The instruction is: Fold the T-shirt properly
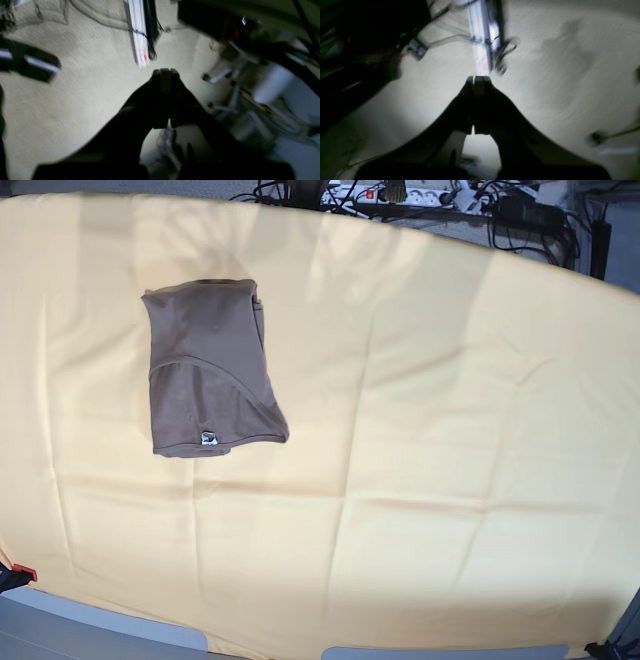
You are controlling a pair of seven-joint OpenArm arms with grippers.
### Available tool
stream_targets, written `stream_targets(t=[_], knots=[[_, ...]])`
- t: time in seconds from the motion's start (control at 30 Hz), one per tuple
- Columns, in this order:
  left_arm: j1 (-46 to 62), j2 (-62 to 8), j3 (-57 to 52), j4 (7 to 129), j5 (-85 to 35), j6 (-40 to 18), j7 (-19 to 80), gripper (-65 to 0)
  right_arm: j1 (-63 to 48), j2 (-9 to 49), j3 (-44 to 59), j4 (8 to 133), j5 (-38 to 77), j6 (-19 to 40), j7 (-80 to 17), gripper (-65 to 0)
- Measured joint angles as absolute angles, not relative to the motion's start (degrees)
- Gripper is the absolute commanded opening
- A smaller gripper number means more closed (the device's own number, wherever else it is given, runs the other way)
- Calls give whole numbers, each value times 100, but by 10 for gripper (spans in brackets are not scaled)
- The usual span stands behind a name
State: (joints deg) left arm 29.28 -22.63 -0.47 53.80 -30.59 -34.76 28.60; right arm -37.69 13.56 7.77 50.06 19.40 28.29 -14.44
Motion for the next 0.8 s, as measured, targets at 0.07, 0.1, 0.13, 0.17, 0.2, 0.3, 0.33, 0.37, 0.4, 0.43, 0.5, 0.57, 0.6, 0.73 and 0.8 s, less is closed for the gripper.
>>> stream_targets(t=[0.07,0.1,0.13,0.17,0.2,0.3,0.33,0.37,0.4,0.43,0.5,0.57,0.6,0.73,0.8], knots=[[2770,-2285,178,5098,-2502,-3454,2043,-650,-3566,1367,456,4816,1490,2449,-1087,-650],[2692,-2298,311,4947,-2167,-3376,1599,-650,-3470,1376,303,4713,1319,2300,-1024,-650],[2617,-2300,451,4788,-1922,-3168,1146,-650,-3389,1380,165,4606,1192,2147,-989,-650],[2534,-2290,609,4619,-1772,-2862,749,-650,-3312,1378,34,4497,1153,2056,-985,-650],[2453,-2285,786,4440,-1678,-2519,408,-650,-3247,1369,-91,4383,1103,1922,-947,-650],[2248,-2200,1273,3815,-1638,-1695,-443,-650,-3118,1347,-366,4121,1004,1640,-738,-650],[2191,-2143,1404,3605,-1627,-1614,-602,-650,-3068,1347,-436,4056,1004,1533,-650,-650],[2139,-2069,1514,3417,-1629,-1577,-672,-650,-3009,1343,-515,4010,1002,1413,-574,-650],[2088,-1955,1584,3264,-1623,-1533,-668,-650,-2941,1321,-580,3981,991,1358,-556,-650],[2051,-1824,1610,3148,-1623,-1509,-668,-650,-2877,1286,-661,3955,961,1317,-552,-650],[1994,-1538,1608,3057,-1636,-1450,-668,-650,-2783,1162,-829,3955,731,1240,-526,-650],[1953,-1256,1612,3061,-1664,-1223,-694,-650,-2762,1037,-1035,3957,508,1028,-403,-650],[1938,-1146,1614,3070,-1667,-1216,-685,-650,-2773,1000,-1149,3957,506,974,-381,-650],[1977,-937,1605,3057,-1651,-1094,-591,-650,-2827,930,-1476,3933,493,714,-405,-650],[2014,-847,1605,3046,-1649,-1092,-548,-650,-2821,932,-1564,3933,493,683,-399,-650]])
